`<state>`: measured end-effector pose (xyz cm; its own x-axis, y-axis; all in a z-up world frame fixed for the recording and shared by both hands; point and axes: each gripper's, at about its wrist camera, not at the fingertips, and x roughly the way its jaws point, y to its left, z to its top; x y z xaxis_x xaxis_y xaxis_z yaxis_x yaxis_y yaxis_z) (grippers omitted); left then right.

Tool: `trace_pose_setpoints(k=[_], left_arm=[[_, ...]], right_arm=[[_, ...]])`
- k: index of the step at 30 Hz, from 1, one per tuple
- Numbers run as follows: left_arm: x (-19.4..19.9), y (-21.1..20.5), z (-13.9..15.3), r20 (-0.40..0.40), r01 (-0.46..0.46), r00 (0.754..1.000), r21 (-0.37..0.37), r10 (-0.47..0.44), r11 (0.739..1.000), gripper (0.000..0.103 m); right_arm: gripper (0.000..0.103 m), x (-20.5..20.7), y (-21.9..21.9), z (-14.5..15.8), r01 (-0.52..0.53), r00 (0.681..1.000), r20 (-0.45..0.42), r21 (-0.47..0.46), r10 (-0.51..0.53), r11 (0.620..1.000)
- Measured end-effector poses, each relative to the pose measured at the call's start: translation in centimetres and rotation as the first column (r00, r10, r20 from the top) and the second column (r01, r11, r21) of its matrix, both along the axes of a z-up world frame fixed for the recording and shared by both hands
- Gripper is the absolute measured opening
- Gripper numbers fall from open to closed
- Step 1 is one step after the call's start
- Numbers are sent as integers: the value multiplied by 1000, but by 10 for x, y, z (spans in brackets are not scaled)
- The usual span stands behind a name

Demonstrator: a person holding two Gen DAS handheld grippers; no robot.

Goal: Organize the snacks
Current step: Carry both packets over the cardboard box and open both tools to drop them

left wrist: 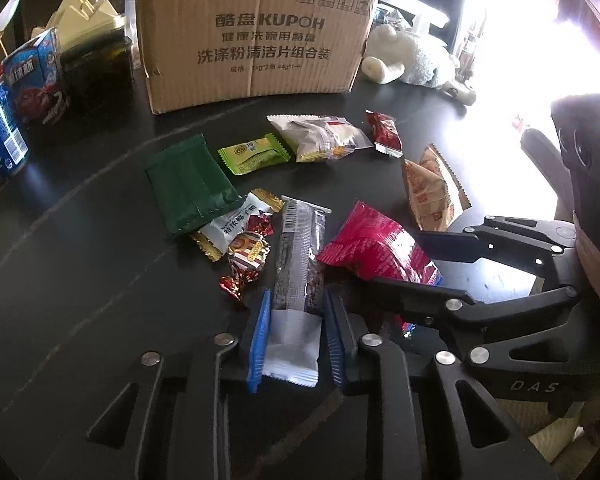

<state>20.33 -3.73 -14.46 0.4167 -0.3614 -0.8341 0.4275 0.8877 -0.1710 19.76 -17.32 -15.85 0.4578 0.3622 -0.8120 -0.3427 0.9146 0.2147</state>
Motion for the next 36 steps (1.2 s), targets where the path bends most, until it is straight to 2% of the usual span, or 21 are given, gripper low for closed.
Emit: trace_pose_setpoints(k=[2,5,18,28,36], left_arm=[[-1,0,0,4,3,1000,-1,-3,1000,20],[-3,0,1,-12,-1,1000,-22,1,1000,20],[-25,9,35,60,-66,996,-36,68,997,19],[-42,13,82,160,-99,981,-52,106,994,19],[-32,14,119,229,-120,964,-79,135,990,19]], right_arm=[[47,0,0,-1,-1,1000,0,0,1,1000],[43,-2,2,1,-2,1000,8,-4,2,1000],[41,-17,2,25,30,997,66,8,-31,1000],[41,-35,-1,69,61,985,159,-1,-60,998],[41,-29,-7,109,89,966,242,1,-87,996]])
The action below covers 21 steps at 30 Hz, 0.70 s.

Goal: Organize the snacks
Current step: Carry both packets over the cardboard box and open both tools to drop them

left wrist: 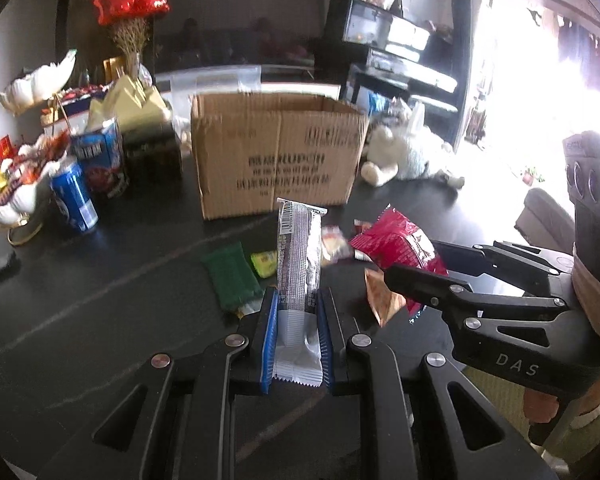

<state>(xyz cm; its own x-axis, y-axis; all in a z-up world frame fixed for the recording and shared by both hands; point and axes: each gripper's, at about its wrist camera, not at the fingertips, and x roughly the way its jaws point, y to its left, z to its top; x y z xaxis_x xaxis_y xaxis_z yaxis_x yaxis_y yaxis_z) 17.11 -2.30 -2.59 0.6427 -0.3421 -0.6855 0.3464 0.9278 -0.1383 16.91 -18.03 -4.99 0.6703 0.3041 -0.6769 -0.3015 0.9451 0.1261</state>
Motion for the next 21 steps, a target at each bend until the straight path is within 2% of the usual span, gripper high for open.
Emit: trace_pose_setpoints(k=[11,21], left_arm=[[36,5,53,82,-33,996,-24,35,999,19],[73,0,79,116,-39,992,-14,40,999,19]], right_arm=[[41,35,-2,51,28,993,114,21,-31,999],[41,76,-8,75,47,989,135,65,-56,997]])
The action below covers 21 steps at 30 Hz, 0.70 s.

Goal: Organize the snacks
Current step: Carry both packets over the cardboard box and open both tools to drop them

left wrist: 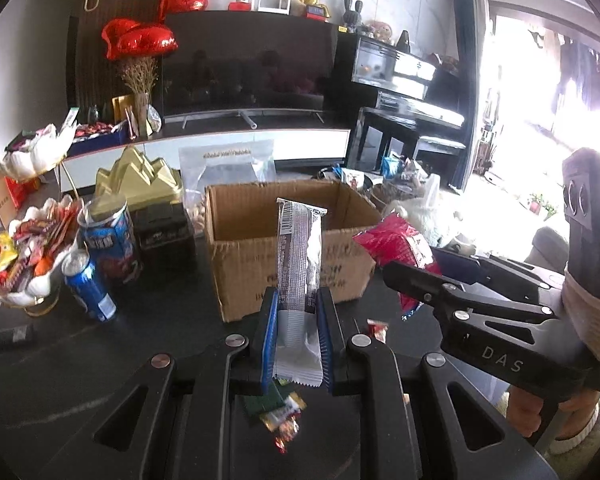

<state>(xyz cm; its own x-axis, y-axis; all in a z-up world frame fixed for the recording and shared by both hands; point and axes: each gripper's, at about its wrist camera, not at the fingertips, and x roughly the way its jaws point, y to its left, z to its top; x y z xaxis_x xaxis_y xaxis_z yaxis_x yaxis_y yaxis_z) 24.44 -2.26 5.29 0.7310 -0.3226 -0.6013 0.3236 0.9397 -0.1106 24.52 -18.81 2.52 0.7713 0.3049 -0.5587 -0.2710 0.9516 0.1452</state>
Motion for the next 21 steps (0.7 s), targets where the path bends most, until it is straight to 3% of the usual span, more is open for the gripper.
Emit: trace_pose_setpoints(k=[10,21], left_arm=[[51,-6,10,-11,-10,1000,-11,10,1000,19],[118,-15,-3,-42,-20,999,11,20,1000,19]], right_arm=[[41,53,-6,11,14,1000,-6,1,-14,1000],[42,115,-13,3,34,999,-23,-2,-34,999]])
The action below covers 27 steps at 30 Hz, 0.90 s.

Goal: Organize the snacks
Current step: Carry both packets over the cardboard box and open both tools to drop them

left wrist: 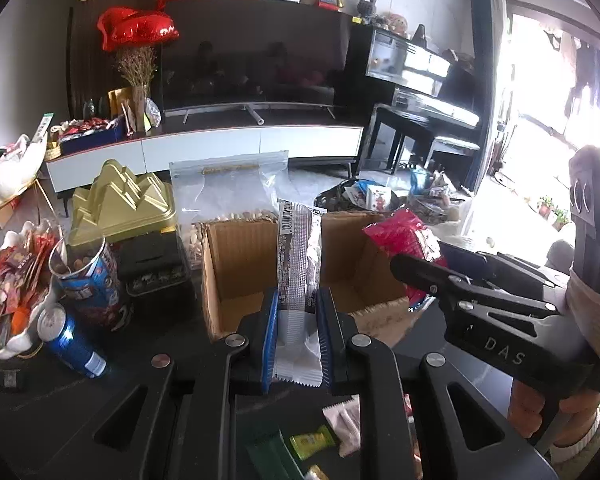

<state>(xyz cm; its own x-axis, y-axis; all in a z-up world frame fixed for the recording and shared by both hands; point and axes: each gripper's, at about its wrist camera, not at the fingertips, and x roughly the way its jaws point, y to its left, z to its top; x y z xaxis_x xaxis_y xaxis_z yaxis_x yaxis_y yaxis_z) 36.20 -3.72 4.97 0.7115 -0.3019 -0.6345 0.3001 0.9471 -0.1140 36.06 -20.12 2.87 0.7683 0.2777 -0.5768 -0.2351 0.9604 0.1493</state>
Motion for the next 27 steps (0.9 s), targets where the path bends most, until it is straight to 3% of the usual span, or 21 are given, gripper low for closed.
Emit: trace_pose_setpoints(k=[7,11,13,14,19,27], left_arm=[[38,-7,-14,-13,0,1000,27,1,1000,20],[51,-5,-17,-27,-16,1000,-8,16,1000,35],[49,-3,-17,-21,-28,999,-1,28,1000,39],[44,-3,-18,-16,-48,999,19,49,999,45],[23,1,-14,11,-99,995,69,98,993,54],[-15,13,-8,-1,-120,993,70,120,990,58]], right_arm=[[42,37,-4,-11,15,1000,-15,3,-15,1000],[43,48,-5,-17,58,998,-13,-8,-58,998],[54,48,-8,-20,89,996,-10,-24,-89,996],[55,46,-9,-20,92,996,-8,-26,-92,995],[55,29,-9,-22,75,997,-23,-22,-76,997],[55,-7,0,-19,37,998,-52,7,-36,999]])
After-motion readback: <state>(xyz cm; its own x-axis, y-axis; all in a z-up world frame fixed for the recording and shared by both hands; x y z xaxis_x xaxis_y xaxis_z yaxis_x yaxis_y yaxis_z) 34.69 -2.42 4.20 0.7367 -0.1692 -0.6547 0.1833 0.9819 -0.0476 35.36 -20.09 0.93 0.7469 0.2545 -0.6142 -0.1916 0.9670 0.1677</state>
